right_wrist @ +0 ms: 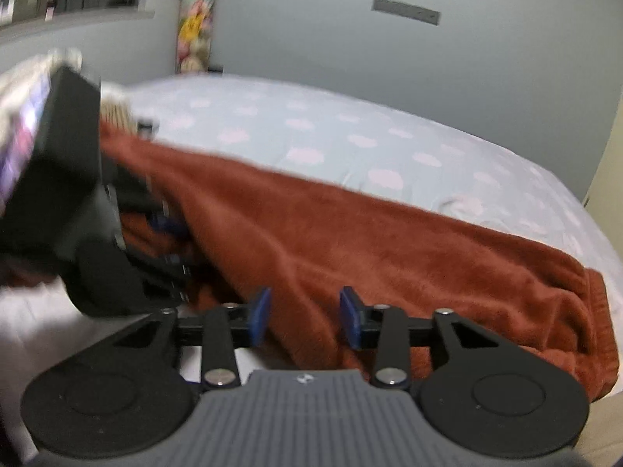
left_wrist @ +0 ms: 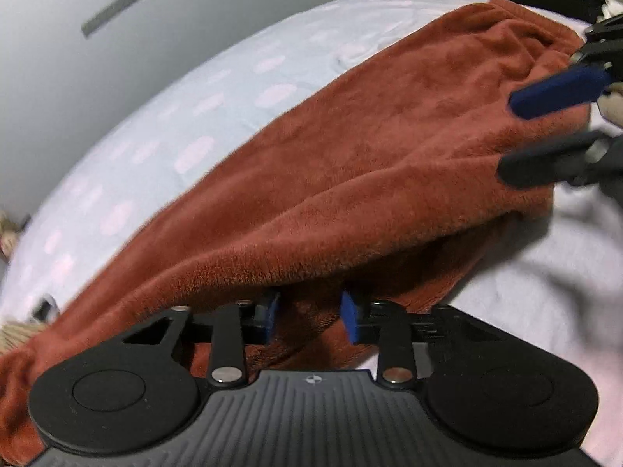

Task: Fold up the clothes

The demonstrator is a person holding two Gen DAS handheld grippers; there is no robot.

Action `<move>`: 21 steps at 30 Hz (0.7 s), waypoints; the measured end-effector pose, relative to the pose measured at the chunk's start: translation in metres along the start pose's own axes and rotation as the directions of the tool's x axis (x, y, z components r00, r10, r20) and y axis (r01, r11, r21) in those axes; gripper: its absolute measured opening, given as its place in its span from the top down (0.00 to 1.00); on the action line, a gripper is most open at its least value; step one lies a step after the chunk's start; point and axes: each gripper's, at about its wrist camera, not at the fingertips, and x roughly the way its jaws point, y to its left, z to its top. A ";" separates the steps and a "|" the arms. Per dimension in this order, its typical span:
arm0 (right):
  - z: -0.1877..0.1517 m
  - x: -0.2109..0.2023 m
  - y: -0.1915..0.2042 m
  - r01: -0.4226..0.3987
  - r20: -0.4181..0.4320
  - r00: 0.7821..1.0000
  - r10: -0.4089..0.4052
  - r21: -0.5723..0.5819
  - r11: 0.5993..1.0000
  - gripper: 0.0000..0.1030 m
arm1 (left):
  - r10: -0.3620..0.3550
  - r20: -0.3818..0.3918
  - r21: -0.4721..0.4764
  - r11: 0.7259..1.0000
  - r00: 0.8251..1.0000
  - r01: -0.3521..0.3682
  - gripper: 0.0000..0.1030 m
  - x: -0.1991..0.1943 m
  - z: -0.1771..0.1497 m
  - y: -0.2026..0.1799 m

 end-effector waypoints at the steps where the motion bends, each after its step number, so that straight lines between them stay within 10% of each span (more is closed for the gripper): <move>1: 0.003 -0.002 -0.007 -0.015 0.004 1.000 0.015 0.024 1.000 0.56 | -0.005 -0.011 -0.003 1.000 1.000 0.005 0.80 0.001 0.001 0.002; 14: 0.034 0.110 -0.073 -0.161 -0.231 0.962 0.147 -0.042 0.986 0.60 | -0.057 -0.188 0.031 0.997 0.980 0.064 0.91 0.008 0.029 0.010; 21: 0.029 0.130 -0.071 -0.190 -0.285 0.946 0.156 -0.096 0.977 0.98 | -0.078 -0.266 0.052 0.994 0.961 0.095 0.91 0.015 0.038 0.012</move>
